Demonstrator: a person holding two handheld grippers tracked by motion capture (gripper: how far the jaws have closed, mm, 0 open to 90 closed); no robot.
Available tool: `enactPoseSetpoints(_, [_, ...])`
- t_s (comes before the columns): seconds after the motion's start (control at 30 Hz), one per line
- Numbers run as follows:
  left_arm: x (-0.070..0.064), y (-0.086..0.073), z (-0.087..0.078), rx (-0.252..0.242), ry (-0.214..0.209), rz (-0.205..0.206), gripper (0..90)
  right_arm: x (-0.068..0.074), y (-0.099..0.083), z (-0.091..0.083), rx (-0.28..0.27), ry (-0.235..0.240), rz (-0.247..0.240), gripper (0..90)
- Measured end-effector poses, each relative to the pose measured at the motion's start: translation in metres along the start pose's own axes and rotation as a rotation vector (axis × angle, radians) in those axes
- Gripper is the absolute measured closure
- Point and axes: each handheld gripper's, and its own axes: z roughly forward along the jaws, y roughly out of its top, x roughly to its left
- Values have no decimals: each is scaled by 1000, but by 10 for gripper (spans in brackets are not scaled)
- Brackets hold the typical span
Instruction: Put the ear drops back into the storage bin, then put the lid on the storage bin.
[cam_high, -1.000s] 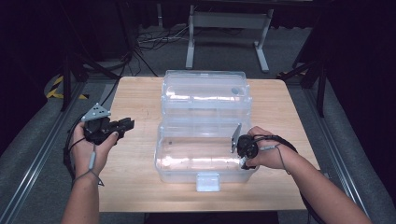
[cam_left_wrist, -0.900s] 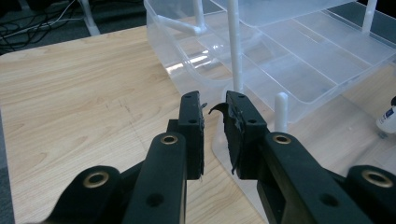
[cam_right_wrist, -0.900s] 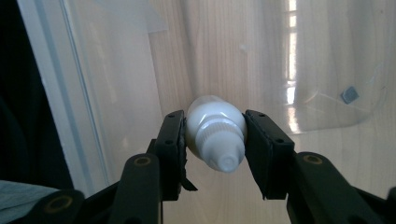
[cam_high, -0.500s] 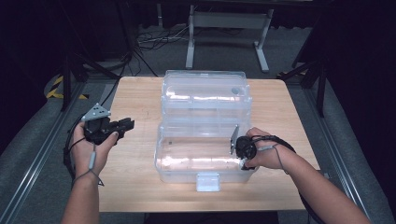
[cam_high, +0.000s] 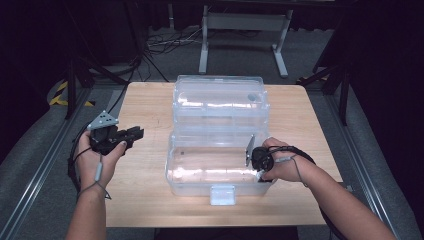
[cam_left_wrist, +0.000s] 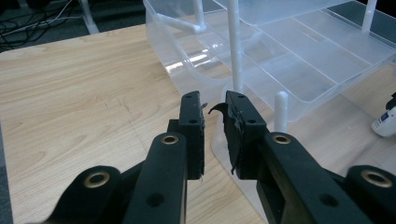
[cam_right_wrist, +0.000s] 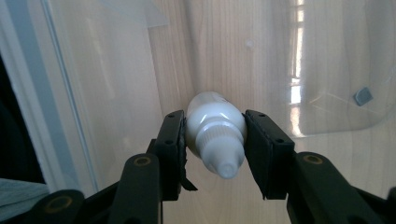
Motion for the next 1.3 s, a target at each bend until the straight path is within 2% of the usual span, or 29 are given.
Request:
enactPoseSetpoints(0.23, [0, 0, 0, 0, -1, 1, 775, 1, 0, -4, -10, 8, 10, 590])
enactPoseSetpoints(0.37, [0, 0, 0, 0, -1, 0, 775, 2, -1, -8, -23, -7, 8, 582])
enactPoseSetpoints(0.93, [-3, 4, 6, 1, -23, 8, 774, 10, -18, -46, -183, -59, 67, 542])
enactPoseSetpoints(1.03, [-4, 4, 7, 2, -26, 11, 774, 12, -17, -53, -215, -64, 49, 538])
enactPoseSetpoints(1.1, [-5, 5, 7, 1, -27, 11, 774, 16, -16, -56, -215, -61, 59, 535])
enactPoseSetpoints(1.13, [-5, 4, 7, 2, -28, 12, 774, 17, -15, -58, -224, -66, 39, 533])
enactPoseSetpoints(1.27, [-6, 4, 7, 7, -31, 18, 774, 25, -12, -63, -241, -46, 39, 517])
enactPoseSetpoints(1.3, [-6, 4, 7, 7, -30, 18, 774, 27, -11, -64, -251, -52, 26, 516])
